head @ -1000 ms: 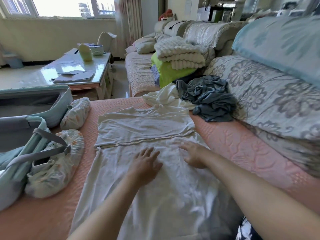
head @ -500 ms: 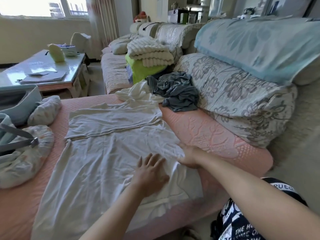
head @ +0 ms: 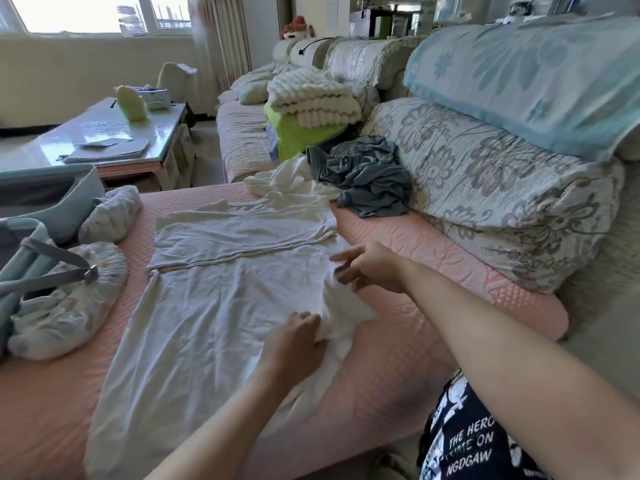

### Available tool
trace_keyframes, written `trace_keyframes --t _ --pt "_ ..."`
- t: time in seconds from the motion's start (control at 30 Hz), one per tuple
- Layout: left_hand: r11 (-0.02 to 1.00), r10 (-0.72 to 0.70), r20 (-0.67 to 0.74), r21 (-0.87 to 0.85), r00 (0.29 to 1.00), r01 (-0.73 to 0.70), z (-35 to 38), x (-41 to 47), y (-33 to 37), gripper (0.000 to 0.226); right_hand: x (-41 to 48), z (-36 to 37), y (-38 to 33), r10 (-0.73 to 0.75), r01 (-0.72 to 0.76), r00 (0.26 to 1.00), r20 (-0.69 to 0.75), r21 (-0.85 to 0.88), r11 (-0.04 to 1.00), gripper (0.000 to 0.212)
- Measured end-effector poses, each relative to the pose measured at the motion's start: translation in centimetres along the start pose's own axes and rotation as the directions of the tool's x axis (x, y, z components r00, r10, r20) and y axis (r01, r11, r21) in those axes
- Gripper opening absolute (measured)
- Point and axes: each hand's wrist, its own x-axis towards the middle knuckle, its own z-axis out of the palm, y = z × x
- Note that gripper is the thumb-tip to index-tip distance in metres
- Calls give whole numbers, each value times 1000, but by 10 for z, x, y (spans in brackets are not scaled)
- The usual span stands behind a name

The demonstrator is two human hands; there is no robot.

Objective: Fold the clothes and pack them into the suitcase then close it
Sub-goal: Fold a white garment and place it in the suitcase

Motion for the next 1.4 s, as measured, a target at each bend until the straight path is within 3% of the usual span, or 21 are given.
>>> trace_keyframes --t 0.07,0.17,0.27,0.37,0.43,0.53,0.6,0.67,0.73,0.8,0.87,1.0,1.1,1.23,1.3,1.4 --pt "996 -94 -41 -12 995 94 -18 22 -17 20 16 2 -3 -46 48 999 -24 74 996 51" --pt "967 -255 -96 -6 962 255 -51 67 -49 16 48 7 -5 -124 127 990 -68 46 991 69" --pt "927 -374 -111 -70 921 368 -73 105 -75 22 75 8 -5 -140 108 982 -124 -236 966 89" --pt "941 -338 85 19 938 337 -70 117 -89 55 95 12 1 -142 20 979 -147 -620 784 79" --pt "951 -308 222 59 925 303 -64 108 -94 84 102 23 0 -166 39 981 -98 -742 669 68" --pt "942 -330 327 49 885 333 -58 83 -97 116 105 48 -9 -181 207 974 136 -863 462 68" --pt "940 -342 367 140 865 312 -54 67 -96 130 110 65 -7 -132 281 959 251 -899 335 70" --pt "931 -361 371 196 856 308 -51 54 -96 126 117 77 -4 -155 296 951 267 -931 213 56" --pt "929 -364 328 191 871 317 -56 48 -99 98 119 83 -9 -235 262 942 239 -962 72 36" --pt "931 -356 288 195 889 310 -64 42 -101 71 120 87 -16 -317 209 926 205 -978 -20 30" --pt "927 -367 284 192 886 322 -73 34 -104 56 119 91 -19 -391 178 907 154 -984 27 30" --pt "914 -406 323 130 855 385 -80 30 -114 58 124 87 -30 -551 128 834 -20 -965 229 25" --pt "912 -401 216 190 890 364 -88 39 -117 37 134 73 -45 -559 38 818 -139 -955 293 29" --pt "848 -399 4 384 917 367 -106 73 -138 15 152 44 -63 -491 -33 853 -176 -958 285 27" --pt "807 -414 -1 463 910 367 -120 94 -156 19 163 34 -70 -456 -24 878 -146 -965 262 26" --pt "791 -484 37 445 874 419 -139 136 -181 20 187 24 -80 -456 -54 875 -160 -970 237 34"
